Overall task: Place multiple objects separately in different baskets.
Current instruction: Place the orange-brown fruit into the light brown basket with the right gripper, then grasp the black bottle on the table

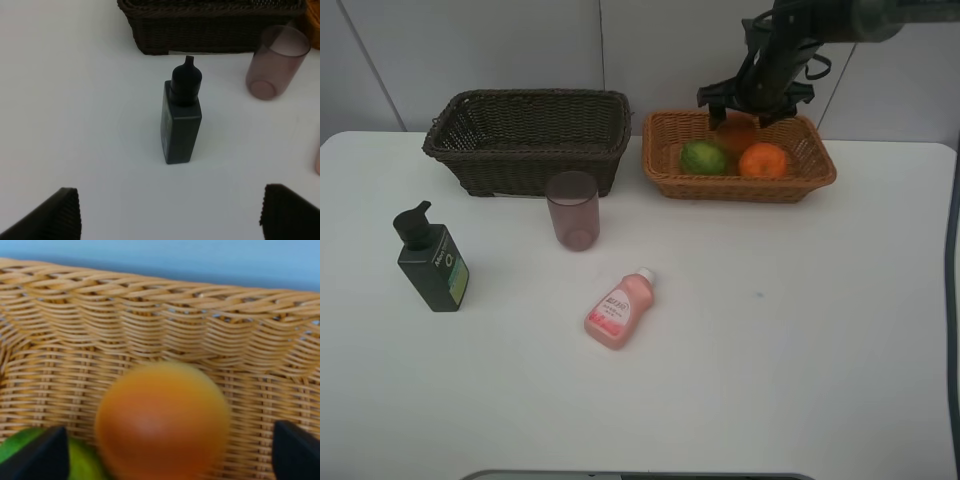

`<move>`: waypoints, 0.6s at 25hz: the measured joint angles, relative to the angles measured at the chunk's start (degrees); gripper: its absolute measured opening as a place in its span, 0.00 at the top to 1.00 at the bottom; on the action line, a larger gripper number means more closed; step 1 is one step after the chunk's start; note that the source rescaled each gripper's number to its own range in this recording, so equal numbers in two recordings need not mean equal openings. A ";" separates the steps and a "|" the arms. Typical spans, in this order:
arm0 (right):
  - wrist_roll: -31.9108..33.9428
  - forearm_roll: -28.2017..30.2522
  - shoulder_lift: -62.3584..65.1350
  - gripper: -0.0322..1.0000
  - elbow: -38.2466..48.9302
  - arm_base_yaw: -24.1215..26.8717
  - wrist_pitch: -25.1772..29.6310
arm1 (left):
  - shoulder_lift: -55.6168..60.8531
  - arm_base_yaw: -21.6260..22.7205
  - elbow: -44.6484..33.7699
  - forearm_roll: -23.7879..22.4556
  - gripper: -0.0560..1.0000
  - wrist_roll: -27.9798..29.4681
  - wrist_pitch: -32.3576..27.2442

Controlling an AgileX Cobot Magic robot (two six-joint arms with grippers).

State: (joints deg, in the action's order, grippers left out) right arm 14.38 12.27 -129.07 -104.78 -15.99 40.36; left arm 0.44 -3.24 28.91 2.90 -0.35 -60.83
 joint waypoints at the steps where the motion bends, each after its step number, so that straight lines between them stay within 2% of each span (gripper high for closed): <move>1: 0.00 0.00 0.00 0.19 0.00 0.00 0.29 | 0.00 0.00 0.00 0.00 0.07 0.00 0.00; 4: 0.00 0.03 0.38 0.10 0.00 0.00 1.00 | 0.00 0.00 0.00 0.00 0.07 0.00 0.00; 10: 0.00 0.03 3.99 0.10 0.00 0.00 3.09 | 0.00 0.00 0.00 0.00 0.07 0.00 0.00; 15: 0.00 -0.11 6.14 0.10 0.00 -0.57 8.26 | 0.00 0.00 0.00 0.00 0.07 0.00 0.00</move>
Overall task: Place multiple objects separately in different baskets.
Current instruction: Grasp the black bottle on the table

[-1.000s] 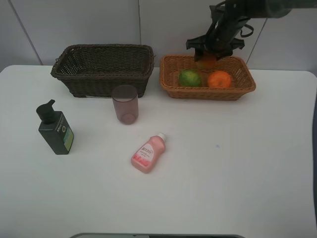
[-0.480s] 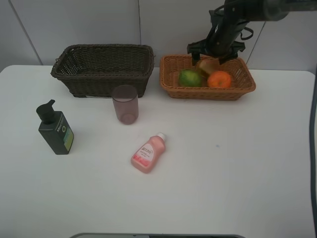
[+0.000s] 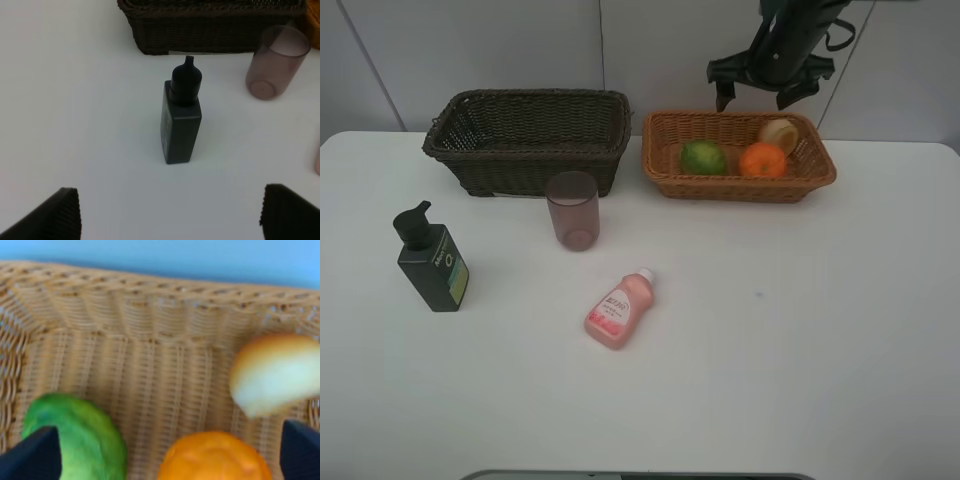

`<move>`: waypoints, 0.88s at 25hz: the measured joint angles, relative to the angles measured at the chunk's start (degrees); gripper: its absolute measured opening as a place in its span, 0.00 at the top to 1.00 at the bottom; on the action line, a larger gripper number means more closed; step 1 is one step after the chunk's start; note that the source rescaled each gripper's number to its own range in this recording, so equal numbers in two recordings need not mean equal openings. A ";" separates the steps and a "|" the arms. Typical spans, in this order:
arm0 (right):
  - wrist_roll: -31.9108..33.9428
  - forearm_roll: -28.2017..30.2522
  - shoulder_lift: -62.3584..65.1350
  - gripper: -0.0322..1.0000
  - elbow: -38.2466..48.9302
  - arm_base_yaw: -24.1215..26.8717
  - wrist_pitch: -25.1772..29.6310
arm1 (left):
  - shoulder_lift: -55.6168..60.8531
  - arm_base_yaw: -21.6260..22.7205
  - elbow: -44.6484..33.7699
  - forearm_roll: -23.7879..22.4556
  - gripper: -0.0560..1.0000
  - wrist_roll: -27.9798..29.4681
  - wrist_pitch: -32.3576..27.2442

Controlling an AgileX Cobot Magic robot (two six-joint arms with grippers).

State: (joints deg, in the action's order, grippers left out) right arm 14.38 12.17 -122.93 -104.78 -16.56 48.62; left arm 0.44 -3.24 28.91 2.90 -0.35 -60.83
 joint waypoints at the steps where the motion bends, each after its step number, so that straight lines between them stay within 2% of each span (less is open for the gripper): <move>1: 0.00 -0.11 0.48 0.10 0.00 -0.15 1.22 | 0.00 0.00 0.00 0.00 0.07 0.00 0.00; 14: -0.05 -1.89 8.27 0.10 0.00 -4.59 14.99 | 0.00 0.00 0.00 0.00 0.07 0.00 0.00; 17: -0.21 -2.32 10.74 0.10 2.26 -5.73 15.74 | 0.00 0.00 0.00 0.00 0.07 0.00 0.00; 22: -0.25 -2.38 17.32 0.10 12.82 -7.26 14.73 | 0.00 0.00 0.00 0.00 0.07 0.00 0.00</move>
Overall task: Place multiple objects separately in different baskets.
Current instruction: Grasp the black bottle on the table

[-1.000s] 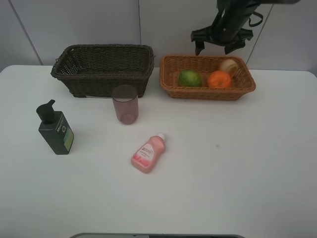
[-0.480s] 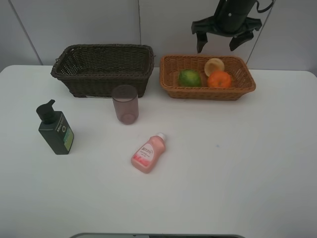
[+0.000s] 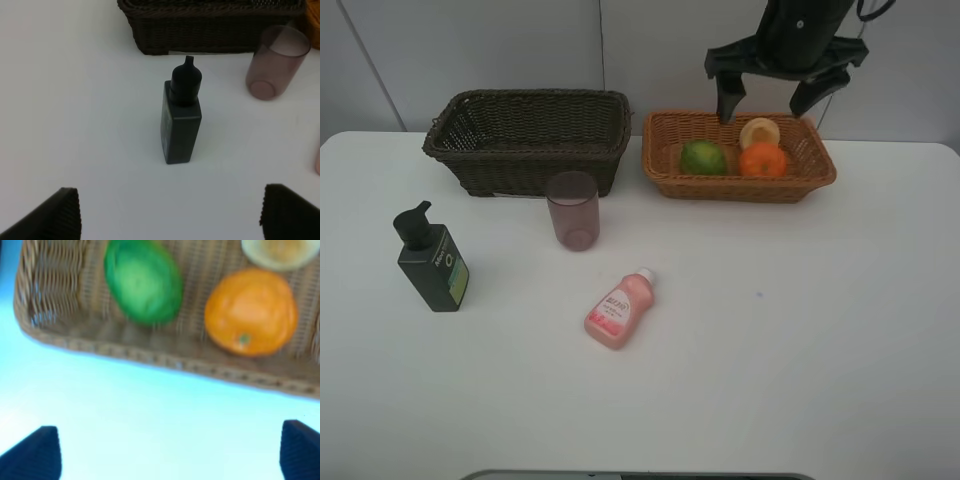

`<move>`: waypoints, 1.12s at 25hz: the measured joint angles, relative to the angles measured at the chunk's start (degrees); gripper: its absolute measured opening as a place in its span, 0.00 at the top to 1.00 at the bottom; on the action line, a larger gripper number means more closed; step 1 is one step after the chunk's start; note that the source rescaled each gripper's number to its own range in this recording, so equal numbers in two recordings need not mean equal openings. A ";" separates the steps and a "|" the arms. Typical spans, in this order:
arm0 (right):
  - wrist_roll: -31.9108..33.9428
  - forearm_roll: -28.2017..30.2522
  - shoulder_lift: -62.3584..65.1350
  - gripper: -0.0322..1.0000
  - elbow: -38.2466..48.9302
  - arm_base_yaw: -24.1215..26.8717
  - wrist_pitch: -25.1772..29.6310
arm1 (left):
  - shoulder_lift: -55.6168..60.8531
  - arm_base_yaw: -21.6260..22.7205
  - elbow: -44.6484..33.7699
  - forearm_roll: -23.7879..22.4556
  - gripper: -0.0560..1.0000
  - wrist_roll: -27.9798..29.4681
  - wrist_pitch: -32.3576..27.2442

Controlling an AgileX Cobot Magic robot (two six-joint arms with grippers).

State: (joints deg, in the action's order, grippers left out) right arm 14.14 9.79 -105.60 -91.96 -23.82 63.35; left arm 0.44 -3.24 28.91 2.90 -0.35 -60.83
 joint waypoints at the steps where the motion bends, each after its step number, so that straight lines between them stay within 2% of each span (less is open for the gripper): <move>1: 0.00 -0.17 1.72 0.10 2.57 -0.17 -0.82 | 0.00 0.00 0.00 0.00 0.07 0.00 0.00; 8: 0.18 -1.57 14.55 0.10 16.85 2.24 -2.98 | 0.00 0.00 0.00 0.00 0.07 0.00 0.00; 18: 0.23 -1.61 33.36 0.10 27.64 13.42 0.43 | 0.00 0.00 0.00 0.00 0.07 0.00 0.00; 28: 0.19 -1.67 54.00 0.10 36.72 14.11 1.47 | 0.00 0.00 0.00 0.00 0.07 0.00 0.00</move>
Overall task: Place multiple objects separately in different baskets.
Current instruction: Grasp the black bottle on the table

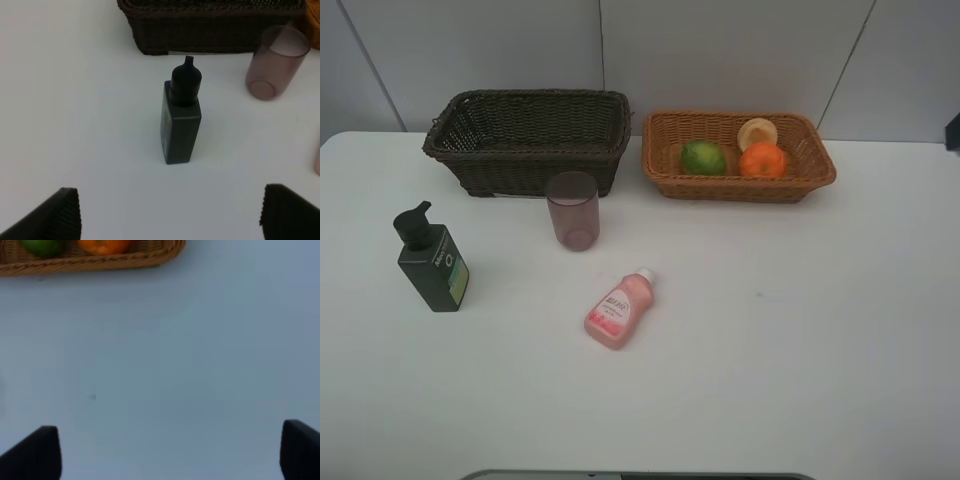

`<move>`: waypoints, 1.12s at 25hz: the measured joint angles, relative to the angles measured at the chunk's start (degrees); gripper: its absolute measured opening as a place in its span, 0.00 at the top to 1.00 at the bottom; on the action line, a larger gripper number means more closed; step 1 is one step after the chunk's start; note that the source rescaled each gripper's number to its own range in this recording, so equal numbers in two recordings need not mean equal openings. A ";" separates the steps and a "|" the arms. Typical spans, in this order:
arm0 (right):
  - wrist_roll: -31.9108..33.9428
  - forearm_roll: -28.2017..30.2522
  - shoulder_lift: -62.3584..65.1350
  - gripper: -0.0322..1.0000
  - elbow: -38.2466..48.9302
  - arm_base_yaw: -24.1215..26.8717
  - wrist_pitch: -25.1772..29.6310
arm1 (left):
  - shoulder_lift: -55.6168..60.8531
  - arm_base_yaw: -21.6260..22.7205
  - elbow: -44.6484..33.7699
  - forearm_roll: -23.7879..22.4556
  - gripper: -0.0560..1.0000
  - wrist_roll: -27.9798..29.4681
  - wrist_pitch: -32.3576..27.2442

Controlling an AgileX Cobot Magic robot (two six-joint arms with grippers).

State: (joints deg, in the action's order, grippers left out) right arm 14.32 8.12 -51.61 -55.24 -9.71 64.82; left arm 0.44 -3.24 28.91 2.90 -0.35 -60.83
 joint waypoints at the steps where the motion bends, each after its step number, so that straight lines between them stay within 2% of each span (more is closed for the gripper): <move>1: -0.24 0.00 2.16 0.10 0.41 0.00 0.51 | 0.00 0.00 0.00 0.00 0.07 0.00 0.00; 11: -3.66 -0.17 16.69 0.10 1.83 0.00 5.12 | 0.00 0.00 0.00 0.00 0.07 0.00 0.00; 28: -6.98 -3.13 40.38 0.10 10.16 -1.30 5.49 | 0.00 0.00 0.00 0.00 0.07 0.00 0.00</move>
State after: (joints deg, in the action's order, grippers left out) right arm 7.35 4.99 -11.23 -45.08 -11.01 70.31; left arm 0.44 -3.24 28.91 2.90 -0.35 -60.83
